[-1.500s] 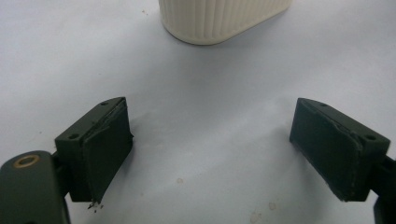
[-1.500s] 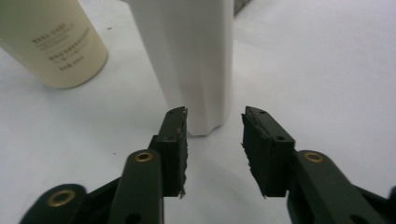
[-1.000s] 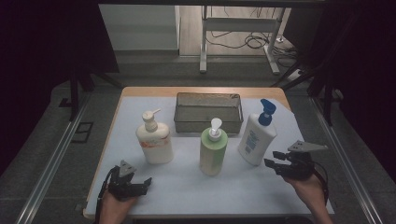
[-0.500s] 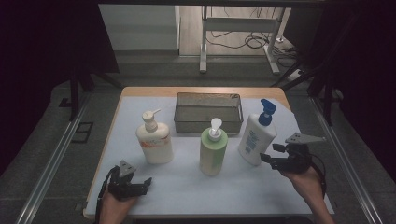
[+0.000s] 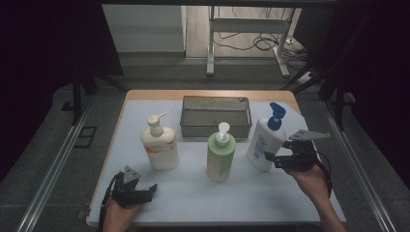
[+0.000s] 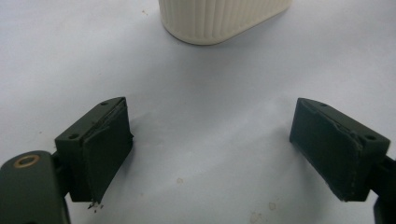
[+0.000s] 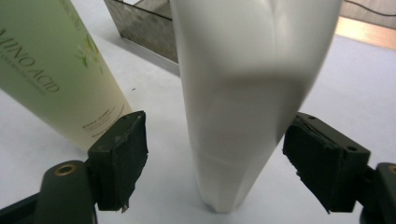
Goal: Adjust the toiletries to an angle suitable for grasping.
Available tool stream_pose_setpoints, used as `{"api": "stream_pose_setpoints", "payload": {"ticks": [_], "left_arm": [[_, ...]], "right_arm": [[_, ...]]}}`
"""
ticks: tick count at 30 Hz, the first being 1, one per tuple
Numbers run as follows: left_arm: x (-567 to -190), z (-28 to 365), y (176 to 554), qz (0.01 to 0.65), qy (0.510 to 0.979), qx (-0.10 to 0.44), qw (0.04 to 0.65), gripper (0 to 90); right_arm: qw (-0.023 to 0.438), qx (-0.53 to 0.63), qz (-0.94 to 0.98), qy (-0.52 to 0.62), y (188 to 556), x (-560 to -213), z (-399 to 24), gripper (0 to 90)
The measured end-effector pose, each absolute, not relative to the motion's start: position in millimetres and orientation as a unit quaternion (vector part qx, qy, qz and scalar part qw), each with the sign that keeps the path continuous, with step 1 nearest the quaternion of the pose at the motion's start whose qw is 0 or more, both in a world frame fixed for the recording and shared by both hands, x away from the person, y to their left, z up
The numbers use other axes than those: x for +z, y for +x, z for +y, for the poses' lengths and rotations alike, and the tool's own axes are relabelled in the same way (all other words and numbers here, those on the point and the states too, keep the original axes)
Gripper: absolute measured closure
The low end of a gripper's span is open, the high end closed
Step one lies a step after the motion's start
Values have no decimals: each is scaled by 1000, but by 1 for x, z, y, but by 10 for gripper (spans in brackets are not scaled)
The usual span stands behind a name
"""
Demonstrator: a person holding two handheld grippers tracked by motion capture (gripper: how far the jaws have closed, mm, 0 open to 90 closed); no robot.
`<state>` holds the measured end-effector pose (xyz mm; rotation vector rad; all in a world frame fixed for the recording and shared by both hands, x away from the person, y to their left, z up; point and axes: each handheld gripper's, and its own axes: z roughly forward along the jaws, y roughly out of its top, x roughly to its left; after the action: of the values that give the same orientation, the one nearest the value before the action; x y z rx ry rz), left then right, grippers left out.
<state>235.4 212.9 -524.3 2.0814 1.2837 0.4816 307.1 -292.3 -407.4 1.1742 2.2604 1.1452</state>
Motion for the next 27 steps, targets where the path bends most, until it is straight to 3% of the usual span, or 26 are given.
{"api": "stream_pose_setpoints", "payload": {"ticks": [18, 27], "left_arm": [[-524, 213, 235, 490, 790, 182, 319, 123], [-524, 213, 235, 490, 790, 182, 319, 123]], "right_arm": [[187, 407, 790, 419, 328, -401, -279, 202], [195, 411, 782, 425, 336, -401, -272, 307]]}}
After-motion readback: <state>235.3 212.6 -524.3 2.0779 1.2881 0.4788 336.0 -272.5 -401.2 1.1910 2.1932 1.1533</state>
